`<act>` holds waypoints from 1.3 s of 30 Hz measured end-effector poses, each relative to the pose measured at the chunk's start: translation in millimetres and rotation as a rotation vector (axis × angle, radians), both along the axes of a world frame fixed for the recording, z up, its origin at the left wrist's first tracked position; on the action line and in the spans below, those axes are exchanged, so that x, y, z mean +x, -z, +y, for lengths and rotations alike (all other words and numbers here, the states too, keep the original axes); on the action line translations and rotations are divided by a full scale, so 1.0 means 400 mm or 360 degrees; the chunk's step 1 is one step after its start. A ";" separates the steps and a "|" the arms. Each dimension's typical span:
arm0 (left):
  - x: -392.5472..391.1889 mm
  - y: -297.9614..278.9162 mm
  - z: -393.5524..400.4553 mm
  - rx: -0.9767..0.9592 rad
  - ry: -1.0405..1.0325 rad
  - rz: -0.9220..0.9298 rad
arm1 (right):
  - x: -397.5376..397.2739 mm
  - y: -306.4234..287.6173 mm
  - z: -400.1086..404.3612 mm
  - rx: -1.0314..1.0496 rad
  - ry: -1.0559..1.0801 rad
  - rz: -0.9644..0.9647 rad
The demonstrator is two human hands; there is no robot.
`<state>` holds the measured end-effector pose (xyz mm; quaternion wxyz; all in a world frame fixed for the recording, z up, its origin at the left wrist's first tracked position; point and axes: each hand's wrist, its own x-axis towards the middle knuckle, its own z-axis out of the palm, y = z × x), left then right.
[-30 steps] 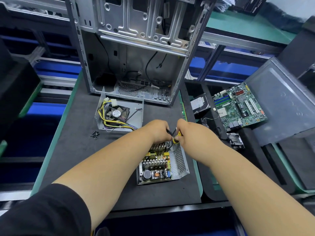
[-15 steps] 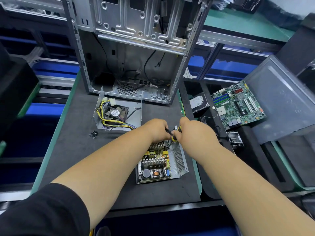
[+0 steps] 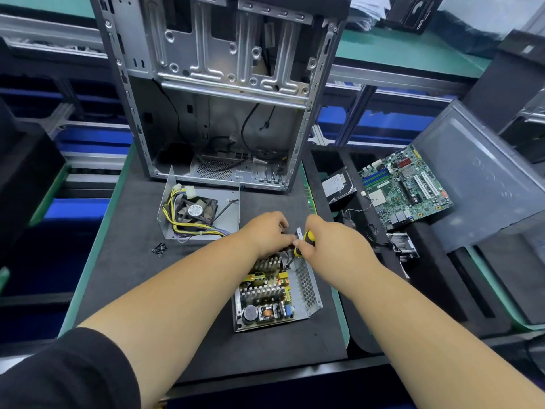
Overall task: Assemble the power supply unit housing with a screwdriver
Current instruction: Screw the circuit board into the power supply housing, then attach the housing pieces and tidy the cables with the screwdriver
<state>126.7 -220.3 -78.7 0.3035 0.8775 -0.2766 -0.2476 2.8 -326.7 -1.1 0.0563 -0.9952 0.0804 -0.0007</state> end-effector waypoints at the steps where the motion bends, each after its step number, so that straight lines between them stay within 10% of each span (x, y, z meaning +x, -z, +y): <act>1: 0.001 -0.006 0.000 -0.0098 -0.0060 -0.0003 | -0.008 -0.004 -0.004 0.0053 0.0015 -0.0067; 13: -0.019 -0.134 0.115 -0.0566 -0.0442 -0.0077 | -0.034 0.001 -0.172 0.1859 0.0925 -0.0255; 22: -0.094 -0.106 0.153 -0.0578 -0.0695 -0.0127 | -0.089 0.183 -0.207 0.1021 0.0904 0.0188; 39: -0.168 -0.073 0.185 -0.0478 -0.1000 -0.0225 | -0.089 0.254 -0.197 0.1036 0.0747 0.0448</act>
